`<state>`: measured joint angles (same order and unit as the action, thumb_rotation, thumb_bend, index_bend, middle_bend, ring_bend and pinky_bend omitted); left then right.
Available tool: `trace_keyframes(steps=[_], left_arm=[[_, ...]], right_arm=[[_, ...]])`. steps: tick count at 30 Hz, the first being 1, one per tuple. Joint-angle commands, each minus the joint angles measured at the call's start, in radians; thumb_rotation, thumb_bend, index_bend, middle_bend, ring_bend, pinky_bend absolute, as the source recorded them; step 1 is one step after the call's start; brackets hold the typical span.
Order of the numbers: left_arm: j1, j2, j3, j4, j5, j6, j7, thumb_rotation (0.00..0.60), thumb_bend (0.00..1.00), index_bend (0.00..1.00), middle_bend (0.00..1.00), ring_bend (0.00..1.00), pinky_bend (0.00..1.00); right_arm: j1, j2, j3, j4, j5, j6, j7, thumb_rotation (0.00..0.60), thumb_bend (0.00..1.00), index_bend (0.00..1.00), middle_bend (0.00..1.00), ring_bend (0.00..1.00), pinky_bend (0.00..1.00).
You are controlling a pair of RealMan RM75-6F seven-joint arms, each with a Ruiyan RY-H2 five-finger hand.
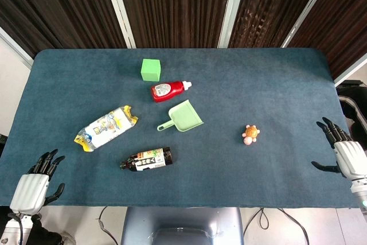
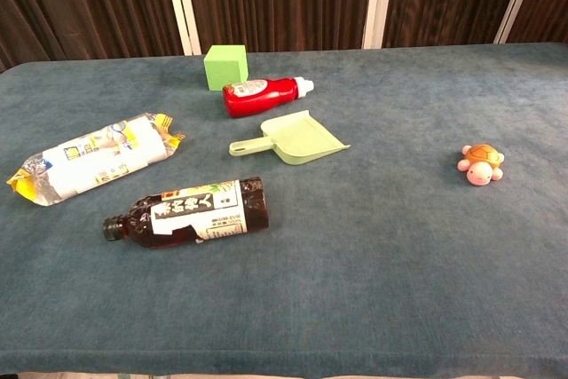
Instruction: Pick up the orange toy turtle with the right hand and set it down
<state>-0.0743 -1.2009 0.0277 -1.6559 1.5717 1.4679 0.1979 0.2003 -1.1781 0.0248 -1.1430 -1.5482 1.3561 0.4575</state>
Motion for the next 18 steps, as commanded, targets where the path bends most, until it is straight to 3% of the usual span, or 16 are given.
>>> trace_keyframes(steps=[1,18], left_arm=[[0.0,0.001,0.0,-0.001,0.0,0.0,0.001,0.6,0.34,0.17,0.05,0.07,0.33],[0.006,-0.01,-0.016,0.028,0.03,0.056,-0.041,0.6,0.34,0.13,0.05,0.07,0.33]], right_arm=[[0.0,0.0,0.0,0.0,0.0,0.0,0.002,0.6,0.04,0.13,0.08,0.12,0.3],[-0.002,-0.004,-0.004,0.001,-0.004,0.003,-0.006,0.6,0.04,0.13,0.08,0.12,0.3]])
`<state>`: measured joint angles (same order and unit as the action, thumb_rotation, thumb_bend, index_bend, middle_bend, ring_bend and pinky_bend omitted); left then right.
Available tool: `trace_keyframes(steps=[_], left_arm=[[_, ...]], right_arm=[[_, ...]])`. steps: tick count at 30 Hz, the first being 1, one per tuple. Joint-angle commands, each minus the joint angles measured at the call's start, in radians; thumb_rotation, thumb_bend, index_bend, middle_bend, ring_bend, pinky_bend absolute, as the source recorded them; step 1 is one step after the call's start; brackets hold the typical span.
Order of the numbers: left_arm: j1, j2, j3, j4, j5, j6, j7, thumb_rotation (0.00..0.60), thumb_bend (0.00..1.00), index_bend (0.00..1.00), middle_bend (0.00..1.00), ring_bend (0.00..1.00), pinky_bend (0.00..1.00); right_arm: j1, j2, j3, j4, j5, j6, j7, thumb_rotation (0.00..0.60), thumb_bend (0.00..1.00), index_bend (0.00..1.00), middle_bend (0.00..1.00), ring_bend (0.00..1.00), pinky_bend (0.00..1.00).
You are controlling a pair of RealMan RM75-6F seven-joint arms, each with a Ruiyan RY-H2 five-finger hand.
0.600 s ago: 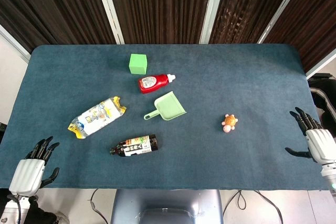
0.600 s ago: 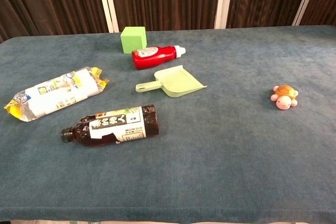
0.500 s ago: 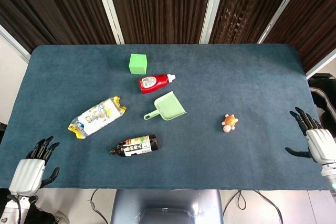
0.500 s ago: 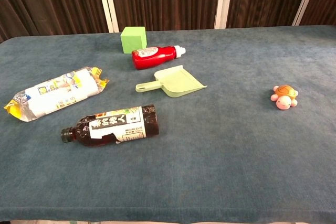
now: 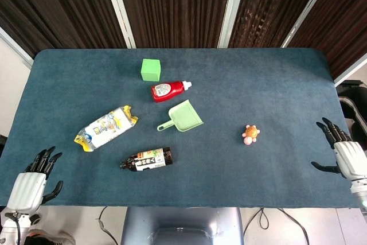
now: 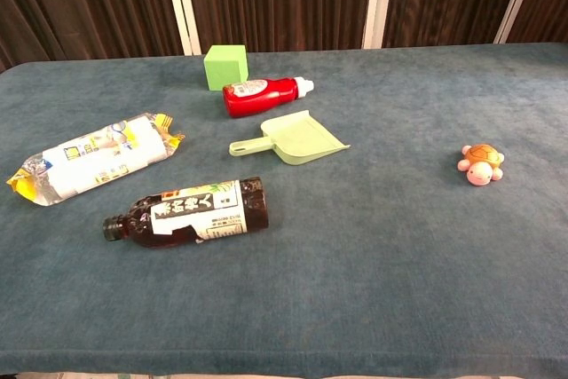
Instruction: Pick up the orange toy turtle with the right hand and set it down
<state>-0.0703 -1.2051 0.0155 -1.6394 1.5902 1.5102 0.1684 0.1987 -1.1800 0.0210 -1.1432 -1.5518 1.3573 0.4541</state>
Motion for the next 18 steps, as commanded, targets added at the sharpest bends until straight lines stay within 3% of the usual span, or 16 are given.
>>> trace_keyframes(steps=[1,3,7,13,16,18], left_arm=[[0.001,-0.011,-0.009,0.021,0.022,0.027,-0.02,0.6,0.34,0.13,0.05,0.07,0.33],[0.003,-0.028,-0.018,0.044,0.044,0.059,-0.032,0.6,0.34,0.13,0.05,0.07,0.33],[0.011,-0.055,-0.024,0.095,0.081,0.115,-0.046,0.6,0.35,0.13,0.05,0.07,0.33],[0.01,-0.053,-0.022,0.092,0.064,0.097,-0.052,0.6,0.35,0.13,0.05,0.07,0.33],[0.008,-0.051,-0.016,0.088,0.062,0.082,-0.053,0.6,0.35,0.13,0.05,0.07,0.33],[0.007,-0.049,-0.013,0.087,0.06,0.077,-0.056,0.6,0.35,0.13,0.05,0.07,0.33]], right_arm=[[0.002,-0.005,0.001,0.005,-0.002,0.002,-0.007,0.6,0.04,0.13,0.08,0.12,0.3],[0.007,-0.01,0.0,0.012,-0.005,-0.003,-0.012,0.6,0.04,0.13,0.08,0.12,0.3],[0.024,-0.024,-0.004,0.028,-0.012,-0.027,-0.003,0.6,0.04,0.14,0.12,0.29,0.34],[0.091,-0.035,-0.009,0.022,-0.048,-0.095,0.015,0.6,0.04,0.22,0.17,0.36,0.41],[0.141,-0.057,-0.009,0.037,-0.072,-0.137,0.017,0.6,0.04,0.26,0.2,0.45,0.46],[0.176,-0.079,-0.005,0.054,-0.08,-0.17,0.011,0.6,0.04,0.29,0.22,0.56,0.54]])
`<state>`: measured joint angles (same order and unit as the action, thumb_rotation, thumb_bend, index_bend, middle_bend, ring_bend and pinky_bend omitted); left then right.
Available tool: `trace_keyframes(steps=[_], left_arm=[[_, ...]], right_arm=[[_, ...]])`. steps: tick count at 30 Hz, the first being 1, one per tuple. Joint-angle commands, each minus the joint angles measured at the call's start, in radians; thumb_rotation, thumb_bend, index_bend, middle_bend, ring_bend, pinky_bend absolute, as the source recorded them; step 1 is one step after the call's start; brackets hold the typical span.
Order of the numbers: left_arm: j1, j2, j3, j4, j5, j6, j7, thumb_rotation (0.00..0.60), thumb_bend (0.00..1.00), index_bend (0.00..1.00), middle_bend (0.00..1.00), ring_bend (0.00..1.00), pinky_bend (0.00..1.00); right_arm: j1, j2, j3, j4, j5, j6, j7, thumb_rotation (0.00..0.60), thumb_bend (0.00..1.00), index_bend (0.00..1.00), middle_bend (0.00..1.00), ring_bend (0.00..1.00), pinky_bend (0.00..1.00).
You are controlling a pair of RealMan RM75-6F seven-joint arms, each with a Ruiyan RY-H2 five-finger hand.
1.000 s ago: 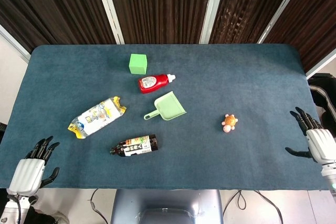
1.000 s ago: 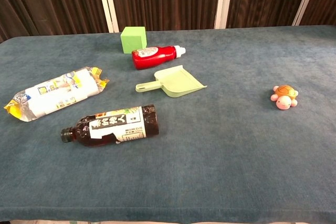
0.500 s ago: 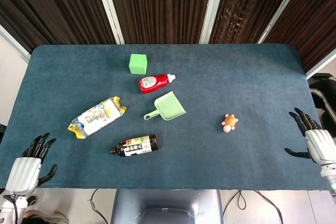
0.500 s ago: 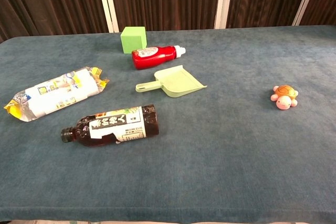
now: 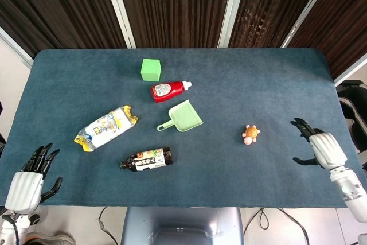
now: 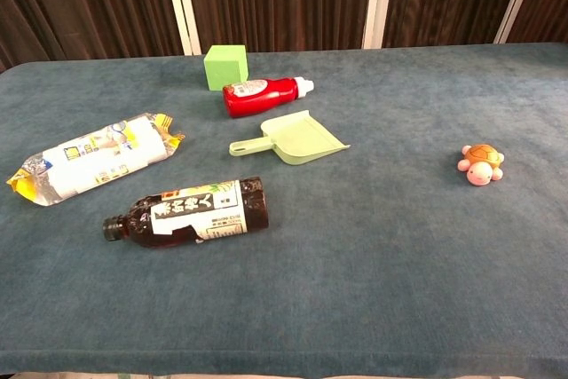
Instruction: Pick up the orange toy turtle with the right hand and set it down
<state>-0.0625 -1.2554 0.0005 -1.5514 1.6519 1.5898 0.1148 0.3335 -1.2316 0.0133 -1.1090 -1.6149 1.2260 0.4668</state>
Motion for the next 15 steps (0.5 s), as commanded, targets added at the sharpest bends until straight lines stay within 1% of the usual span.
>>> trace_keyframes(steps=[1,2,5,9,15], left_arm=[[0.001,0.003,0.003,-0.001,-0.002,-0.002,-0.006,0.6,0.35,0.13,0.05,0.07,0.33],[0.001,0.004,0.003,-0.001,-0.003,-0.001,-0.009,0.6,0.34,0.13,0.05,0.07,0.33],[0.006,0.005,0.002,0.005,-0.006,0.006,-0.026,0.6,0.34,0.13,0.05,0.07,0.33],[0.011,0.005,0.001,0.017,-0.012,0.014,-0.051,0.6,0.35,0.13,0.05,0.07,0.33],[0.019,0.004,0.001,0.032,-0.019,0.023,-0.083,0.6,0.35,0.13,0.05,0.07,0.33]], right_arm=[[0.06,-0.043,0.006,0.03,-0.018,-0.056,0.0,0.6,0.04,0.3,0.22,0.61,0.6],[0.073,-0.055,0.008,0.039,-0.019,-0.067,0.002,0.6,0.04,0.32,0.23,0.67,0.66],[0.111,-0.098,0.013,0.073,-0.027,-0.093,-0.001,0.6,0.04,0.37,0.26,0.77,0.75],[0.151,-0.15,0.016,0.113,-0.026,-0.127,-0.021,0.6,0.04,0.42,0.3,0.83,0.8],[0.203,-0.223,0.017,0.165,-0.004,-0.204,-0.045,0.6,0.04,0.46,0.33,0.85,0.82]])
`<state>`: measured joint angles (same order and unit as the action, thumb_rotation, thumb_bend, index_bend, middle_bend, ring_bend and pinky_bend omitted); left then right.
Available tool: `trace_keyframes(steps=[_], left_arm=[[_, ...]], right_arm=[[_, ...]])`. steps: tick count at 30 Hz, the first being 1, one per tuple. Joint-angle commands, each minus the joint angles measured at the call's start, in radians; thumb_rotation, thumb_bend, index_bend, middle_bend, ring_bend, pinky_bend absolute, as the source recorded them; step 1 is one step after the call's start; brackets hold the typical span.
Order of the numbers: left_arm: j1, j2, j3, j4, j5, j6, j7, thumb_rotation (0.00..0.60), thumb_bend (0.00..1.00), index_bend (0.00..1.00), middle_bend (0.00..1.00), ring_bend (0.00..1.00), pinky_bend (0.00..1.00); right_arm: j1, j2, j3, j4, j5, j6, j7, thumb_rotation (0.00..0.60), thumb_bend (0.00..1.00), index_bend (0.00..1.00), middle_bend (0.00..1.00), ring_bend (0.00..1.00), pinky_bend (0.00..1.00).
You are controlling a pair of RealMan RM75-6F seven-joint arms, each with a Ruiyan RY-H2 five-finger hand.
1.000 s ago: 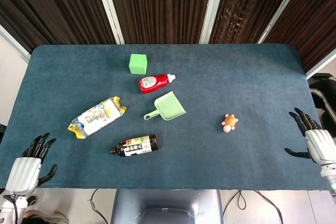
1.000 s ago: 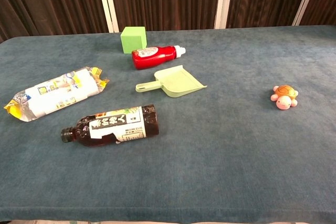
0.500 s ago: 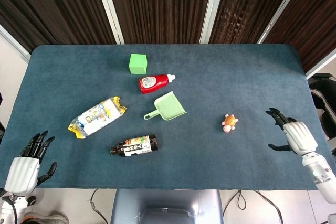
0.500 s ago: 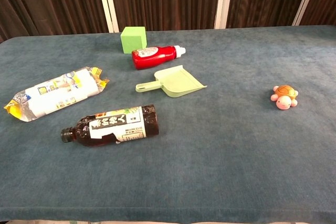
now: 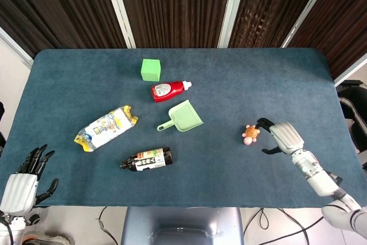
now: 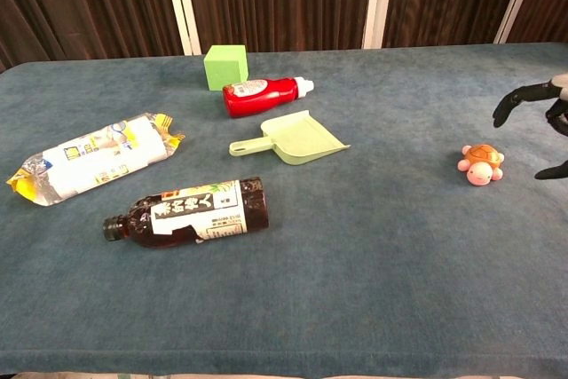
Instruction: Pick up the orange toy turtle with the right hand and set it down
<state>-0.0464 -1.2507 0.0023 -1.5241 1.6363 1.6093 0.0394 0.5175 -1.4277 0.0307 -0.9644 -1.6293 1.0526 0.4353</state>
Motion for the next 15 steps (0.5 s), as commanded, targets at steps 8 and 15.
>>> trace_keyframes(steps=[8,15], left_arm=[[0.012,-0.004,-0.001,0.024,-0.019,0.006,-0.038,0.6,0.35,0.14,0.05,0.07,0.33],[0.014,-0.006,-0.001,0.031,-0.019,0.006,-0.048,0.6,0.35,0.14,0.05,0.07,0.33]], right_arm=[[0.059,-0.115,0.01,0.108,0.051,-0.089,-0.03,0.6,0.04,0.48,0.35,0.86,0.83],[0.083,-0.187,0.015,0.204,0.073,-0.109,-0.022,0.6,0.23,0.54,0.4,0.88,0.86]])
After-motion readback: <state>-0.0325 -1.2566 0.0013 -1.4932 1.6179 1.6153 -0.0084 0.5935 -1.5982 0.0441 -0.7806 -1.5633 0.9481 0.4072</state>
